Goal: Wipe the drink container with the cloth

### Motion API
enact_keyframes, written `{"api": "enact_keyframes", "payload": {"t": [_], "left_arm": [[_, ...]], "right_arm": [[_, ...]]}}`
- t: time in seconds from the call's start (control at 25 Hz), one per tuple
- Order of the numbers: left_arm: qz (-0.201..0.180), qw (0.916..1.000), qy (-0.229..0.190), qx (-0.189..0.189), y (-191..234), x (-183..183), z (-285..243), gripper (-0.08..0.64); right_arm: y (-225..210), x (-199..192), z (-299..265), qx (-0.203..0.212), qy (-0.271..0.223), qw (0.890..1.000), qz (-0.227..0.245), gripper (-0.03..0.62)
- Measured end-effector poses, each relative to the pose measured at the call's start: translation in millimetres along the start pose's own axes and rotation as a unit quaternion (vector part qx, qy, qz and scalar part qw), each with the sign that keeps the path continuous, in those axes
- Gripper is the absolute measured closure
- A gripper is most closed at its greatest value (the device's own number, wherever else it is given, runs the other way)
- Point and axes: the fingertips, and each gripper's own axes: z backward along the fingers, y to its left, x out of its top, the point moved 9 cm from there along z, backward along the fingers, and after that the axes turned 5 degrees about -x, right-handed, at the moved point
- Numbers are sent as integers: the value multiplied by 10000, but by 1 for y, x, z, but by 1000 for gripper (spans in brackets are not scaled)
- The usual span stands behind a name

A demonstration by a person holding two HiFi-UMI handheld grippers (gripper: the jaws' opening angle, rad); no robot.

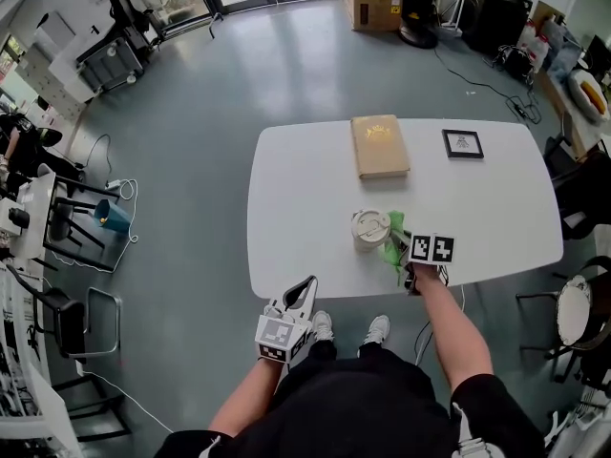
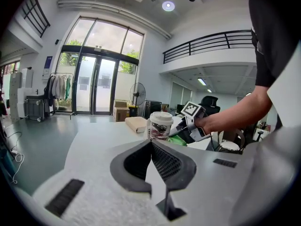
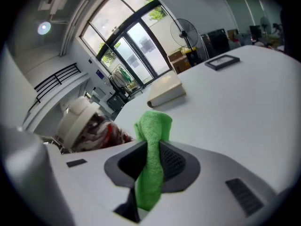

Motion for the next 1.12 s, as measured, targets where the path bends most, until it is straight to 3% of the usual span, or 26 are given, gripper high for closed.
{"api": "enact_keyframes", "payload": {"t": [0.24,0.52,0.72,0.88,1.12], "left_arm": [[-17,9999,-54,-154,-2,0,-1,552],[-120,9993,-209,-303,4,4,1,552],[-76,9994,-199,-266,7,2,3,552],[-40,9994,-234,-241,10,5,7,552],[-88,9997,-177,-168,33,-1,26,552]], "right_arm": [[39,22,67,323,-983,9943,263,512],[88,41,124,826,-1762,9807,163,512],[124,29,120,1484,-1613,9756,117,512],[145,6,104,1774,-1278,9758,55,511],[166,-26,64,1693,-825,9820,-132,511]]}}
